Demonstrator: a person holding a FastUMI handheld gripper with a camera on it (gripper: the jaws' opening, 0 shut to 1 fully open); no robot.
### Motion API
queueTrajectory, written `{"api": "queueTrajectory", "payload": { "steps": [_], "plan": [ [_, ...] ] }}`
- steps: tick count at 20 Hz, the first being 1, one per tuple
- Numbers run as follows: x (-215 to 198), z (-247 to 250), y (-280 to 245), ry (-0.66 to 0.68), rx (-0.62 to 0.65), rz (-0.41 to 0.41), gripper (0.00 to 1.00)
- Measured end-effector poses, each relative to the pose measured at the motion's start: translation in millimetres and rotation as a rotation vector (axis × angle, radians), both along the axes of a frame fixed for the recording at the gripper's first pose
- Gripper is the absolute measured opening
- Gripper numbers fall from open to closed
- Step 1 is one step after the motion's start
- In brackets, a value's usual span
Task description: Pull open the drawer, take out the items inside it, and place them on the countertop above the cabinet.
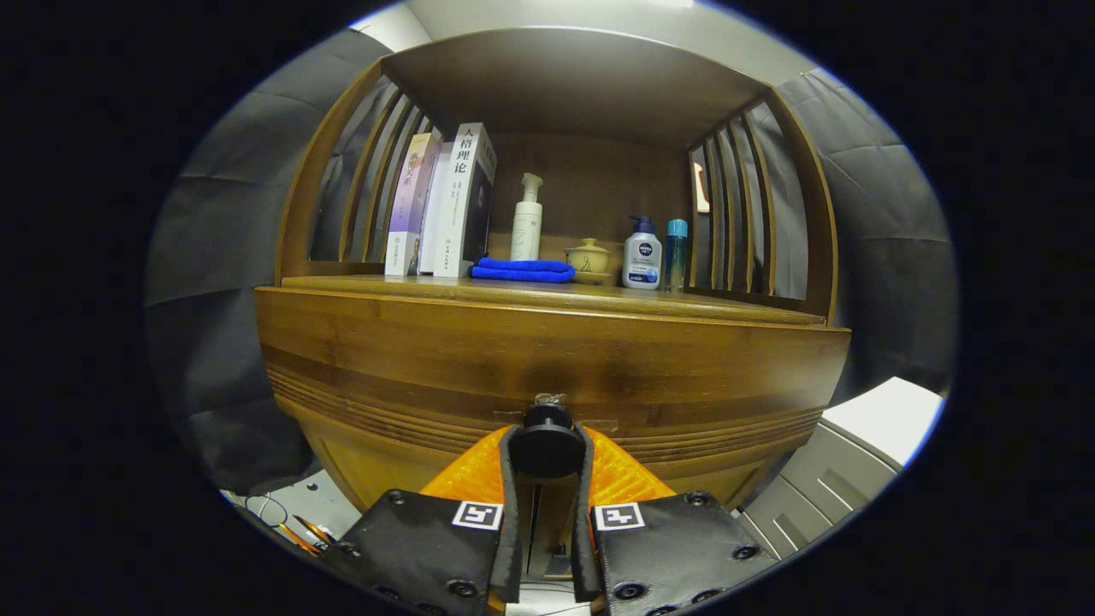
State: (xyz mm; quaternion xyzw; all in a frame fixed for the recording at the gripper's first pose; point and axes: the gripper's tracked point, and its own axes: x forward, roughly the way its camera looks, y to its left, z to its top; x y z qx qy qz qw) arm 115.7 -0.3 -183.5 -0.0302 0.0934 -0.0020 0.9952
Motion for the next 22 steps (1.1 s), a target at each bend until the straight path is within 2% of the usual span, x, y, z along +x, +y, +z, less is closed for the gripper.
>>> {"api": "queueTrajectory", "payload": {
  "steps": [22],
  "plan": [
    [-105.4,-3.0,0.1,-0.005,-0.026,0.011,0.25]
  ]
}}
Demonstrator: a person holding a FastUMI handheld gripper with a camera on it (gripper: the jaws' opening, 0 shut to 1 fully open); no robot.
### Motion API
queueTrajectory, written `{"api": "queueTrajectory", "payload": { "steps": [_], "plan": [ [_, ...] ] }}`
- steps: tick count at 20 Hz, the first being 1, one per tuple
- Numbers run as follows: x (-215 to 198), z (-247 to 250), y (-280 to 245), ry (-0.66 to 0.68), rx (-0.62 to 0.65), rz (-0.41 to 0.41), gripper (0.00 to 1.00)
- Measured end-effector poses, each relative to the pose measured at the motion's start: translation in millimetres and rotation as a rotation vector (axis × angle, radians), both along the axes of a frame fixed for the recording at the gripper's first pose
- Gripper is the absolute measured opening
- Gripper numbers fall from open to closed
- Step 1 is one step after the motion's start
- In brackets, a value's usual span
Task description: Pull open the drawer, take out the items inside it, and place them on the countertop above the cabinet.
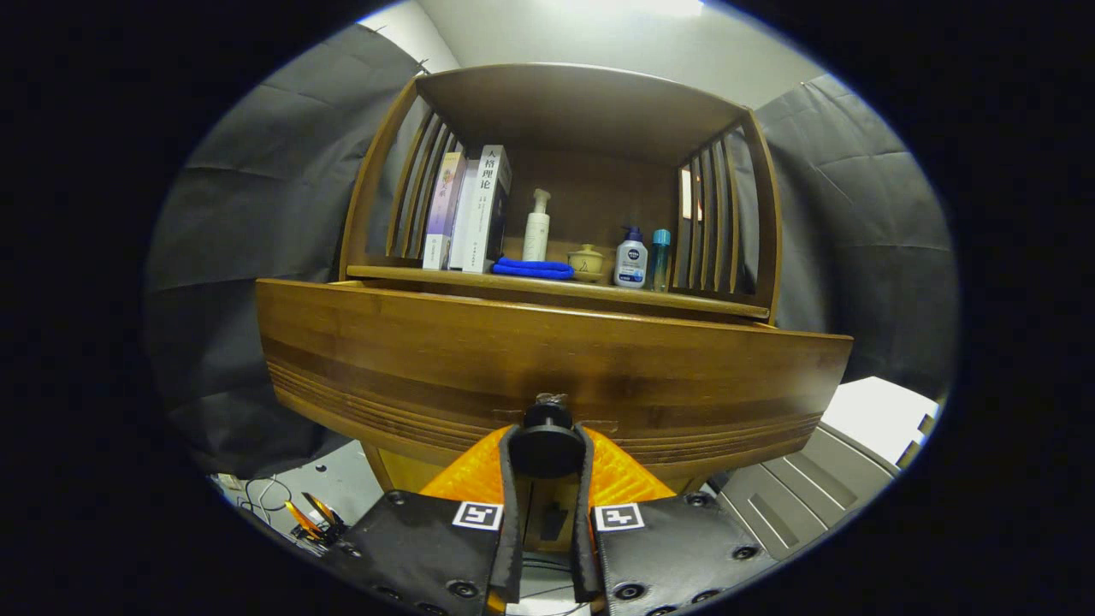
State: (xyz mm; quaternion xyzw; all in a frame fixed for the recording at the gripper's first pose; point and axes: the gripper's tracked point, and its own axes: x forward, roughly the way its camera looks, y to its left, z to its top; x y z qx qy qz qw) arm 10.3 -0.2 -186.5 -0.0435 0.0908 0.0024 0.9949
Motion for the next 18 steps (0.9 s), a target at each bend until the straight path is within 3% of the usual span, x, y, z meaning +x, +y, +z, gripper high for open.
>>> {"api": "queueTrajectory", "payload": {
  "steps": [13,16,18],
  "plan": [
    [-29.5,-0.5,3.7,0.032,0.026,0.023,0.25],
    [-41.2,9.9,2.6,0.055,-0.03,0.056,0.42],
    [-48.4,27.9,-9.4,0.017,-0.016,0.008,0.57]
  ]
}}
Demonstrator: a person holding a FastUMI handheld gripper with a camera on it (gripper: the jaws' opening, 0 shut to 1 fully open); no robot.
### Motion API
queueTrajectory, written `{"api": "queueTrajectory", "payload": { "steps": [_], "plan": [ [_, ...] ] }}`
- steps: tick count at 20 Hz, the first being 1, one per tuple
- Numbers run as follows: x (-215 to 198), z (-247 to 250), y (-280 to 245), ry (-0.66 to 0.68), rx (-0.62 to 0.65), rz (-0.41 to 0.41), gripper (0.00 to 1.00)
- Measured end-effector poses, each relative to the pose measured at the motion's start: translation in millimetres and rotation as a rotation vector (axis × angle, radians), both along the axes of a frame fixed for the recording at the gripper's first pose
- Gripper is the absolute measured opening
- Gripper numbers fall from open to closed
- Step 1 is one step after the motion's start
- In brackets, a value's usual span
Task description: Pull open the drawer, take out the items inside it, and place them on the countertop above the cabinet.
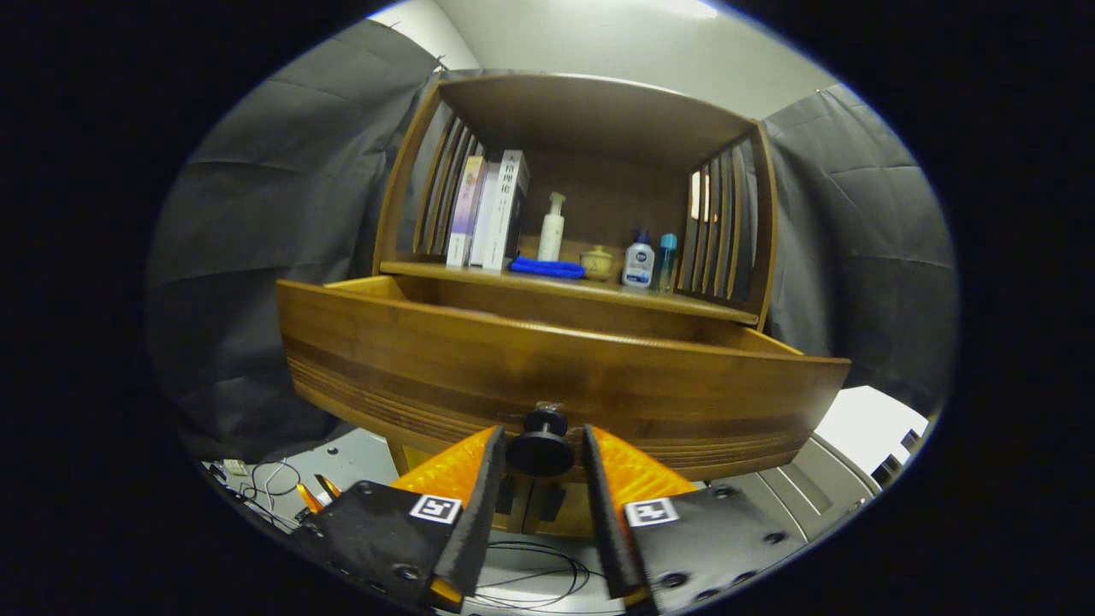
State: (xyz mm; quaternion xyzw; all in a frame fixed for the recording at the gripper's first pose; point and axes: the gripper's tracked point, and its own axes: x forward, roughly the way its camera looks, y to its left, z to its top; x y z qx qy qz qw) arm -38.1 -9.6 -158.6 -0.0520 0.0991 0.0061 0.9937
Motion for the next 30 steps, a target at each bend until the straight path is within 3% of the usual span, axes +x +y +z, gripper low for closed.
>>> {"api": "queueTrajectory", "payload": {
  "steps": [3,6,13,19,26,30],
  "plan": [
    [-12.9,24.7,-3.0,-0.021,0.093,-0.045,0.78],
    [-7.5,57.9,-5.5,-0.06,0.088,-0.064,1.0],
    [62.6,90.6,6.6,0.096,0.01,-0.129,0.99],
    [124.1,82.8,6.8,0.303,0.093,-0.205,0.98],
    [149.1,20.4,2.3,0.71,0.113,-0.243,0.98],
    [151.1,-10.9,2.2,0.85,0.133,-0.248,0.96]
  ]
}}
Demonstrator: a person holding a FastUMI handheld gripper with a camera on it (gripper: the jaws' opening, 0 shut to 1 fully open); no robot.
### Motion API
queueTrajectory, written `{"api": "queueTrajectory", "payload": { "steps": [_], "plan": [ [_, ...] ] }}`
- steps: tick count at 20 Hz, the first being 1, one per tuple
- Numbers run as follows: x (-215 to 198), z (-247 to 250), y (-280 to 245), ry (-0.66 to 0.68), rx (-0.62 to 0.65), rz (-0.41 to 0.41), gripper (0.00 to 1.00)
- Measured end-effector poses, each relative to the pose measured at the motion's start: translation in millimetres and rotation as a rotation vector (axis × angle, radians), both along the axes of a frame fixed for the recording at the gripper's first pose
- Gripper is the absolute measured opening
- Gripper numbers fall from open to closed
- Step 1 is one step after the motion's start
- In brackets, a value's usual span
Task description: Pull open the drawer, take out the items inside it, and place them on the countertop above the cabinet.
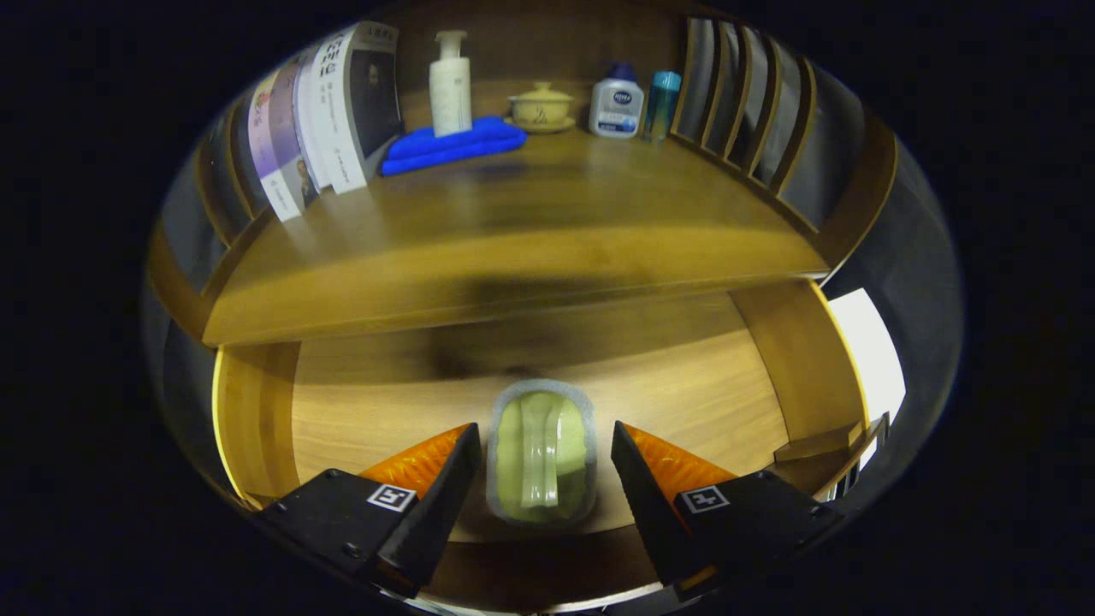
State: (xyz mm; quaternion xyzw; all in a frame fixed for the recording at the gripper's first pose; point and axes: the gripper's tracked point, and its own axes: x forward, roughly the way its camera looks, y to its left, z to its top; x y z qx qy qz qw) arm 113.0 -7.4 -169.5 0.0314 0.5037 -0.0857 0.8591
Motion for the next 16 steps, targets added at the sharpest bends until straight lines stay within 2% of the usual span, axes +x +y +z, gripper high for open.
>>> {"api": "queueTrajectory", "payload": {
  "steps": [5,7,9,10,12,16],
  "plan": [
    [8.1,-12.1,6.9,0.016,0.043,0.025,0.6],
    [6.8,-11.6,8.3,0.011,0.052,0.03,0.28],
    [13.1,-9.8,12.4,-0.031,0.064,0.034,0.26],
    [17.7,-7.8,17.6,-0.064,0.07,0.054,0.16],
    [19.7,0.0,18.3,-0.1,0.037,0.084,0.16],
    [8.9,17.1,14.8,-0.148,0.017,0.058,0.16]
  ]
}}
